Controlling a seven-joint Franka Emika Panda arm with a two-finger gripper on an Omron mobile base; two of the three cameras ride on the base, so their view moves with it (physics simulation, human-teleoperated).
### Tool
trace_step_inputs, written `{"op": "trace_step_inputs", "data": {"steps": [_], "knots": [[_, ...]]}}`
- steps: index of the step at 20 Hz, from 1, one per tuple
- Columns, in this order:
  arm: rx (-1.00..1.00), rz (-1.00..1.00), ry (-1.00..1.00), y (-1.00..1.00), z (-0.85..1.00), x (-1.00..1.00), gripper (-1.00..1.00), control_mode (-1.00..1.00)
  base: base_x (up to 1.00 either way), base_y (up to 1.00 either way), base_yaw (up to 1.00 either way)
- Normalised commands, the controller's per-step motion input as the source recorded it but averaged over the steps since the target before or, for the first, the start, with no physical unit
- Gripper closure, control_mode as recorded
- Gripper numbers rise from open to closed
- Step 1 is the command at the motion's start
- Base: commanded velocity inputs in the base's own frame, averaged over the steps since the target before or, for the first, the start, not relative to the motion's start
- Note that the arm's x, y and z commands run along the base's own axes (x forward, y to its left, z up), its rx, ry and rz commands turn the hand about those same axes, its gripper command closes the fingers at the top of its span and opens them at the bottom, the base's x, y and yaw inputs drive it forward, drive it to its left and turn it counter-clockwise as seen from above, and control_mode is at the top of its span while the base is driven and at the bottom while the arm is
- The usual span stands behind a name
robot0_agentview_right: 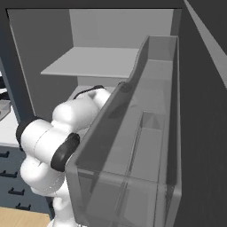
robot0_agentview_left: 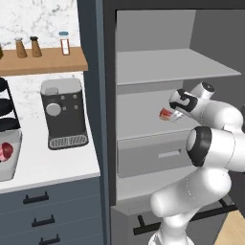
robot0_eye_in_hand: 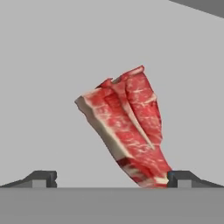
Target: Place one cucumber and one steak in each tupperware on the nearby counter, to pack two identical lunches.
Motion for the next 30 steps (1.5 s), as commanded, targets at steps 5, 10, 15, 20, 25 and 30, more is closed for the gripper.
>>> {"op": "trace_step_inputs", "data": {"steps": [5,10,15,20,25,30], "knots": [[0.00,0.00,0.00,-0.03,-0.21,0.22,-1.00,-1.00,0.00,0.00,0.00],[0.00,0.00,0.01,0.00,-0.13,0.12,-1.00,-1.00,0.00,0.00,0.00],[0.00,-0.01,-0.01,-0.05,-0.05,0.00,-1.00,-1.00,0.00,0.00,0.00],[0.00,0.00,0.00,0.00,0.00,0.12,-1.00,-1.00,0.00,0.00,0.00],[0.00,0.00,0.00,0.00,-0.03,0.18,-1.00,-1.00,0.00,0.00,0.00],[0.00,0.00,0.00,0.00,-0.11,0.09,-1.00,-1.00,0.00,0.00,0.00]]}}
